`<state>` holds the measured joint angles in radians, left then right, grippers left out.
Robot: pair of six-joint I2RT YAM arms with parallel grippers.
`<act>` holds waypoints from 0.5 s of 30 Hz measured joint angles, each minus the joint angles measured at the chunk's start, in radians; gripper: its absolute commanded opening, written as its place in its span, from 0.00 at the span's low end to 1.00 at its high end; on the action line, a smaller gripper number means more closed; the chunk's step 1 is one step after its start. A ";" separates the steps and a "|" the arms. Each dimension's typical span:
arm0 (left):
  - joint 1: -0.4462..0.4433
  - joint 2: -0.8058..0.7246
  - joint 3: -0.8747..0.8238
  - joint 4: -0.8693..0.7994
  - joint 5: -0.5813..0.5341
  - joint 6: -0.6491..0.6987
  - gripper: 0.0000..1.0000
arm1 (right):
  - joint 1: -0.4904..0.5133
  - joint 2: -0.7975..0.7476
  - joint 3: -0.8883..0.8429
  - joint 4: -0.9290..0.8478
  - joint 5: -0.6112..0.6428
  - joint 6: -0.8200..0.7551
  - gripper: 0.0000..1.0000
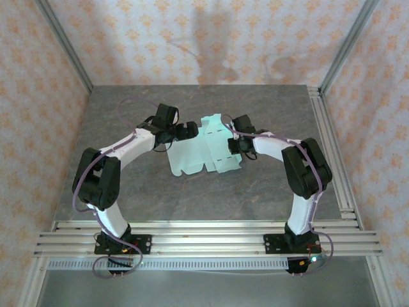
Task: Fold the paper box
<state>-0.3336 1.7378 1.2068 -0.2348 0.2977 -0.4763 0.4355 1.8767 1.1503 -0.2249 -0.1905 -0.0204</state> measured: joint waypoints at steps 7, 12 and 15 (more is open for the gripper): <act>0.000 0.000 0.000 0.000 0.000 0.004 1.00 | 0.000 0.000 0.000 0.000 0.000 0.000 0.23; 0.000 0.000 0.000 0.000 0.000 0.006 1.00 | 0.000 0.000 0.000 0.000 0.000 0.000 0.24; 0.000 0.000 0.000 0.000 0.000 0.006 1.00 | 0.000 0.000 0.000 0.000 0.000 -0.003 0.25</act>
<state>-0.3336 1.7378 1.2068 -0.2348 0.2981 -0.4702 0.4355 1.8767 1.1503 -0.2245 -0.1902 -0.0238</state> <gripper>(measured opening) 0.998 0.249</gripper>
